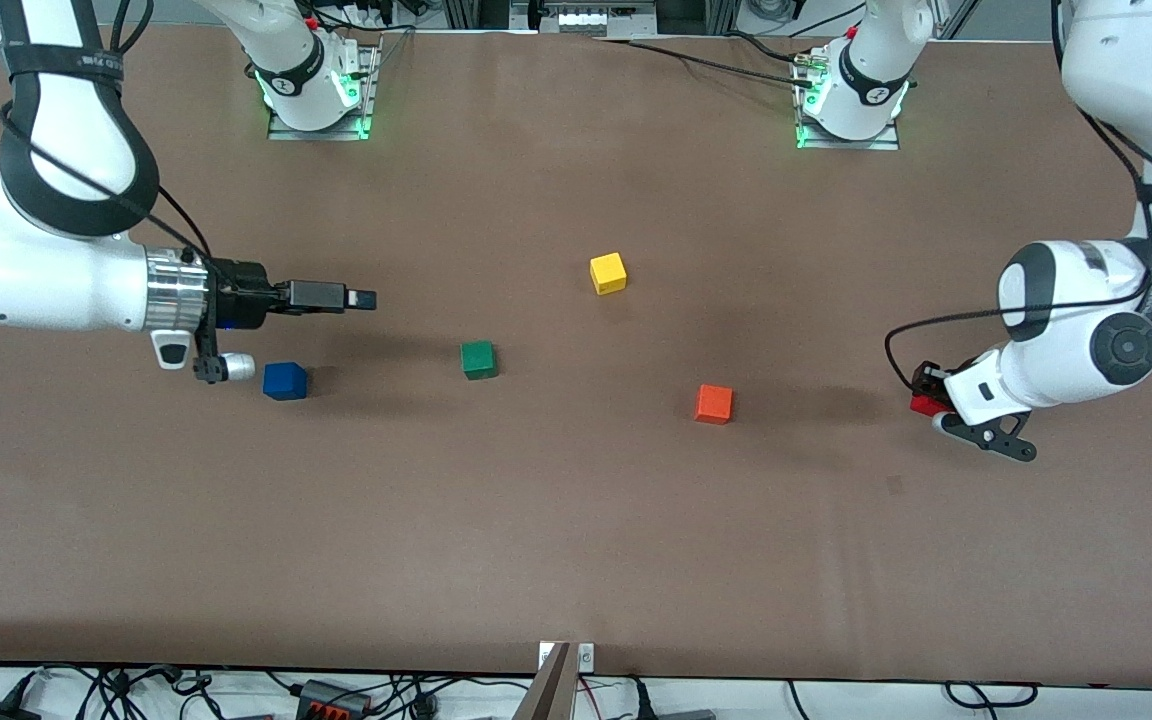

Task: Pass red block to right arm, stack on blue
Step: 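Lift the red cube with the left gripper while the right gripper advances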

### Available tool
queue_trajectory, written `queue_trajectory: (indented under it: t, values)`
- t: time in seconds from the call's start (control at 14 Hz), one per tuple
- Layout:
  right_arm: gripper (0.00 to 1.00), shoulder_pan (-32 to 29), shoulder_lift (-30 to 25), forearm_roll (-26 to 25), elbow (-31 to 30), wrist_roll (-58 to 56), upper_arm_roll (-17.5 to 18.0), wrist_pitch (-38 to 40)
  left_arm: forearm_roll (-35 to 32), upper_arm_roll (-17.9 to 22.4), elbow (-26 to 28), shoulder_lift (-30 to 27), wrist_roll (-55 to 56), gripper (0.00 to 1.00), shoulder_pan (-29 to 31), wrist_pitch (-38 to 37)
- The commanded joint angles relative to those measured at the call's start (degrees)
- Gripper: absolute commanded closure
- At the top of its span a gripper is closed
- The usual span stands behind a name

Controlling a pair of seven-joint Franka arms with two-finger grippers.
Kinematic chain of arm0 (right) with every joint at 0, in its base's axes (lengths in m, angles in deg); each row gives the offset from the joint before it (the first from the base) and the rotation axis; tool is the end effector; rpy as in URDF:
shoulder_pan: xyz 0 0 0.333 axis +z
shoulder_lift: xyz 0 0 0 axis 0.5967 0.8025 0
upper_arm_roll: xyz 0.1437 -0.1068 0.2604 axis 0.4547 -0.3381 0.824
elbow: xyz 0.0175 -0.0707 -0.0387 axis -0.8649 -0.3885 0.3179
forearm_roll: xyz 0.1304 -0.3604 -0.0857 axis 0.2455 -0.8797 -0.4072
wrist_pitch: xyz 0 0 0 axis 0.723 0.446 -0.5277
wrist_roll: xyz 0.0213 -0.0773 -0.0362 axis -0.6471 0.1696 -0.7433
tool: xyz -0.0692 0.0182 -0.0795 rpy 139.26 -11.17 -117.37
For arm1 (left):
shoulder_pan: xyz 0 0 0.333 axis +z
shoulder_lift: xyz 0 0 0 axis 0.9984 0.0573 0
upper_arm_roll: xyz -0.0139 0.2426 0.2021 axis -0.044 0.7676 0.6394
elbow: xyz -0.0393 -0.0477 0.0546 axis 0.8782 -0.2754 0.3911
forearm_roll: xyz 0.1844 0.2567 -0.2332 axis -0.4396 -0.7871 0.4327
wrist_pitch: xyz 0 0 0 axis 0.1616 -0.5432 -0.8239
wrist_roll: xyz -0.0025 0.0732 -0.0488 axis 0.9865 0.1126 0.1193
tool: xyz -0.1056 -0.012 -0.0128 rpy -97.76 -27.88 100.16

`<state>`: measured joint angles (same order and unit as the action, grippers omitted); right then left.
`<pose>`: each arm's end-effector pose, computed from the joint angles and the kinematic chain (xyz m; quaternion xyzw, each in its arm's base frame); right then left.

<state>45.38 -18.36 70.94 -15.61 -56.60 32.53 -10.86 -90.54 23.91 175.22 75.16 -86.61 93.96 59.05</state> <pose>0.6024 0.1514 0.4155 -0.8843 0.0843 0.1504 0.4339 0.6352 0.0133 0.2976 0.9747 -0.2149 -0.0571 0.0211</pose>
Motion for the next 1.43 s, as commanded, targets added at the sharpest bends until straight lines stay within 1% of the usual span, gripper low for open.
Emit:
queue_trajectory:
  t: [0.0, 0.14, 0.29, 0.36, 0.43, 0.57, 0.64, 0.71, 0.93, 1.0, 1.14, 1.29, 1.36]
  values:
    - [0.0, 0.0, 2.8, 9.2, 0.5, -3.7, -0.3, 0.1, 1.1, -3.6, -2.7, -3.1, -6.5, 0.83, 0.6, -5.3]
    - [0.0, 0.0, 5.2, 13.9, 0.5, -12.3, -0.3, 0.5, 7.9, -5.0, -3.7, -4.9, -8.4, 0.83, 0.7, -8.2]
    - [0.0, -0.6, 7.0, 18.2, 0.5, -18.3, -0.3, 1.8, 14.3, -6.3, -4.7, -5.8, -16.4, 0.83, 0.7, -9.1]
    - [0.0, -0.7, 7.7, 20.8, 0.5, -18.6, -0.3, 2.7, 18.5, -6.6, -5.1, -5.8, -21.7, 0.83, 0.7, -9.1]
    - [0.0, -0.6, 8.3, 23.5, 0.5, -18.7, -0.3, 2.9, 24.2, -6.5, -5.6, -5.8, -26.3, 0.83, 0.5, -9.1]
    - [0.0, -0.4, 8.7, 26.8, 0.5, -18.9, -0.3, 4.0, 35.0, -6.6, -5.7, -5.1, -36.4, 0.84, -0.1, -8.7]
    - [0.0, -0.2, 8.8, 28.3, 0.5, -19.0, -0.3, 4.6, 41.7, -6.7, -5.7, -5.1, -42.1, 0.84, -0.7, -8.6]
    - [0.0, -0.1, 9.7, 29.3, 0.5, -19.3, -0.3, 5.1, 47.1, -7.4, -5.6, -4.8, -47.3, 0.84, -1.4, -8.6]
    - [0.0, -0.1, 12.7, 33.4, 0.5, -25.7, -0.3, 9.4, 55.8, -11.0, -5.3, -3.7, -54.2, 0.86, -1.6, -8.3]
    - [0.0, -0.1, 13.5, 34.8, 0.5, -26.8, -0.3, 10.5, 61.0, -12.6, -5.3, -3.6, -56.9, 0.86, -1.7, -8.1]
    - [0.0, 0.0, 14.2, 36.8, 0.7, -26.8, -0.3, 11.2, 69.1, -14.9, -5.3, -3.0, -66.2, 0.86, -3.3, -5.4]
    - [0.0, 0.9, 15.0, 38.1, 1.6, -25.8, -0.2, 11.2, 76.4, -15.2, -5.2, -1.7, -76.2, 0.86, -7.3, 1.2]
    - [0.0, 1.2, 15.7, 39.3, 1.7, -24.8, -0.2, 12.0, 81.5, -15.2, -5.2, -1.3, -82.1, 0.87, -8.7, 3.6]
